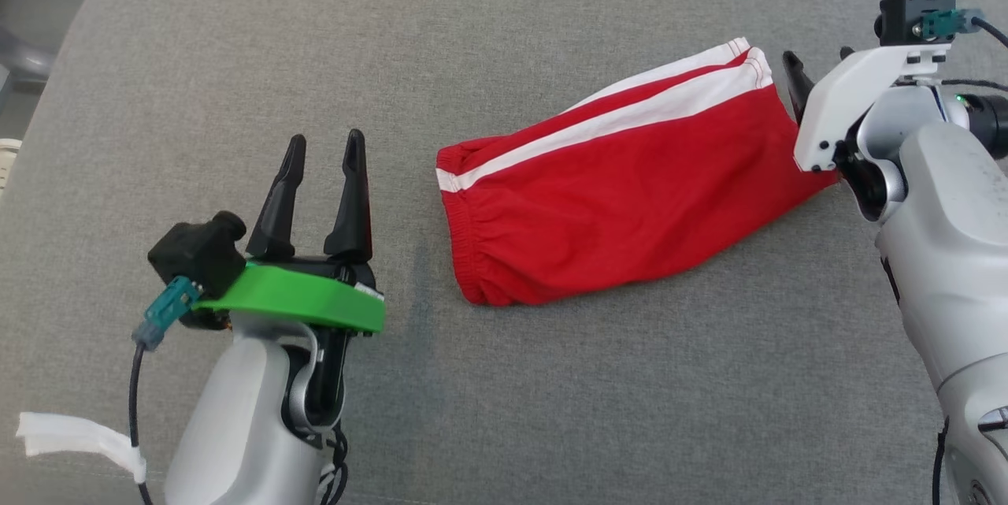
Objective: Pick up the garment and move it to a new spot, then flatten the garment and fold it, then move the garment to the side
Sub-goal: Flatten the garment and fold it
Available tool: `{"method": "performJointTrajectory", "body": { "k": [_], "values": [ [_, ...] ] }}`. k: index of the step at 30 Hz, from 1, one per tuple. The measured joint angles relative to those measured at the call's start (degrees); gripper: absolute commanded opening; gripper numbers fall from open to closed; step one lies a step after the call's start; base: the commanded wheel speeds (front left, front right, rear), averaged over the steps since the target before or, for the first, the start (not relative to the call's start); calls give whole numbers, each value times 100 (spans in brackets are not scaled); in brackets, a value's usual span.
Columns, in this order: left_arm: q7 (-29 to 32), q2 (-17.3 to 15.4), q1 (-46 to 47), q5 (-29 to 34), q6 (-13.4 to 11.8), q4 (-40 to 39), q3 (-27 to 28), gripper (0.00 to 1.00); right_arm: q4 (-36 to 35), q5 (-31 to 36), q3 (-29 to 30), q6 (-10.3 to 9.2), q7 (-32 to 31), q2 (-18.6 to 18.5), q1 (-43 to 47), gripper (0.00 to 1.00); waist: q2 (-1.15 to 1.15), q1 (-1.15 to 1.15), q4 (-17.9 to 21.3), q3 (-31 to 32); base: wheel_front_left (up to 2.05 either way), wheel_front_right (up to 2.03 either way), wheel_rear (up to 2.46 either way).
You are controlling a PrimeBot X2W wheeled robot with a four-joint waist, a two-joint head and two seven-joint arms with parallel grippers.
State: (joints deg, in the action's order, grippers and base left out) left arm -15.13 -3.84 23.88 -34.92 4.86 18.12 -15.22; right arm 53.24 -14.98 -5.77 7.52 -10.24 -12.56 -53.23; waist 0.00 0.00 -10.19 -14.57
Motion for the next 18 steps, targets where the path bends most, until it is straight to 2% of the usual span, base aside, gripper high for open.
{"method": "performJointTrajectory", "body": {
  "k": [3,6,11,18],
  "values": [
    [1,11,-356,635,98,-302,213,100,124,5,56,0,-78,-113,125,100,0,0,-75,43,0,0,0],
    [0,30,-729,1013,163,-570,438,100,244,23,179,0,-126,-187,157,100,0,0,-164,37,0,0,0],
    [0,69,-1165,1246,220,-728,735,100,449,178,371,0,-234,-337,165,100,0,0,-322,-47,0,0,0],
    [0,87,-1550,1396,238,-990,1017,100,710,272,555,0,-463,-296,122,100,0,0,-544,-239,0,0,0]
  ]
}}
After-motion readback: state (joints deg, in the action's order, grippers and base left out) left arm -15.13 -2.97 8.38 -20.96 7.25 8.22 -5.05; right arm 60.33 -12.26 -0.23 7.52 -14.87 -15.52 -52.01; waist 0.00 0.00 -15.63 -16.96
